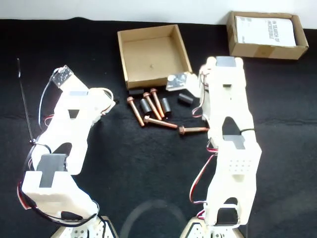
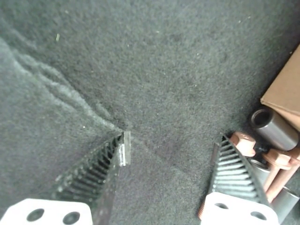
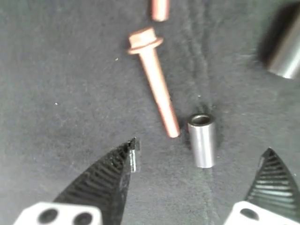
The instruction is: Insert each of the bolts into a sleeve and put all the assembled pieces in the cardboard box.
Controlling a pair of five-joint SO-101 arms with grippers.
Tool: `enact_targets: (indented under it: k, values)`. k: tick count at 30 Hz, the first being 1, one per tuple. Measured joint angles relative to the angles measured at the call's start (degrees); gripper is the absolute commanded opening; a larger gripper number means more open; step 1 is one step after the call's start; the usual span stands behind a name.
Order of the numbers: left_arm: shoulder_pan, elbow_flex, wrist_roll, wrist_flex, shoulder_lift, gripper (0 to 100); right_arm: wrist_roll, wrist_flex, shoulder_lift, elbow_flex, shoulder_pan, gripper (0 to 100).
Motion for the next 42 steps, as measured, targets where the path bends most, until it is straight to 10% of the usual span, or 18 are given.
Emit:
enact_targets:
  k: [23, 42]
  values:
    - [0.0, 0.0, 0.0, 0.0, 0.0, 29, 19.25, -0.26, 0.35, 2.55, 0.44, 36.8]
    - [0.0, 0.0, 0.0, 0.0, 0.0, 29, 17.49, -5.1, 18.2, -13.71, 0.26, 36.8]
